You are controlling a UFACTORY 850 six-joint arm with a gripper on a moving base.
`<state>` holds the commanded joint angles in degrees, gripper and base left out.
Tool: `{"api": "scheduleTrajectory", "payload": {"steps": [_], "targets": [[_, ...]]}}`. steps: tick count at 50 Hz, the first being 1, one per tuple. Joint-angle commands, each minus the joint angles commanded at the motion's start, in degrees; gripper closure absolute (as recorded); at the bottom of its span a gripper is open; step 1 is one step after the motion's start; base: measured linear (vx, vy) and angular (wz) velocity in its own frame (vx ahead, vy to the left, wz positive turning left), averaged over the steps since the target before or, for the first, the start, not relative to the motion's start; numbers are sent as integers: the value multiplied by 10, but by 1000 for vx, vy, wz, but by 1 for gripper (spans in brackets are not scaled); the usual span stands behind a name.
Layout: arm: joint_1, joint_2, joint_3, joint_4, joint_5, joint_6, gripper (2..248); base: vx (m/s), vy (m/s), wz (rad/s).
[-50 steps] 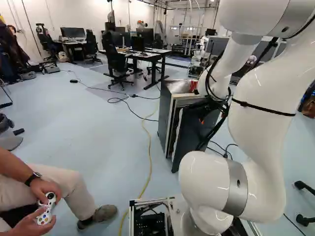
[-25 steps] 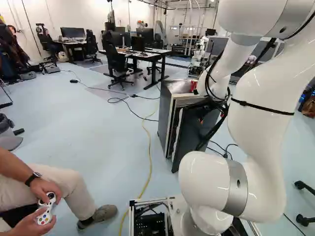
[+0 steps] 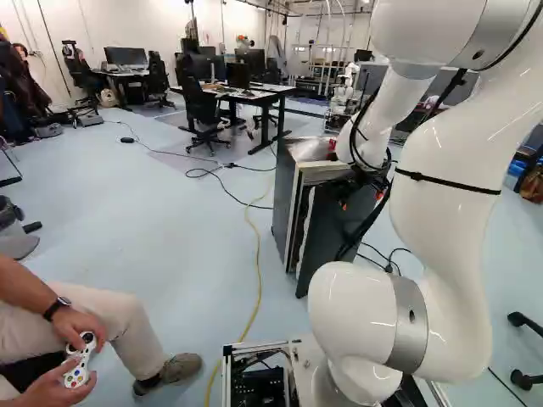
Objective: Grab a drink from the fridge
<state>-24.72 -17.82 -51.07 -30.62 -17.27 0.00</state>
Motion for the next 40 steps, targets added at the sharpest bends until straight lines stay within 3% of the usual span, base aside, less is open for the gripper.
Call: {"api": "scheduleTrajectory", "payload": {"steps": [40], "targets": [[23,-33,-43,0,0,0,3,0,0,0]]}}
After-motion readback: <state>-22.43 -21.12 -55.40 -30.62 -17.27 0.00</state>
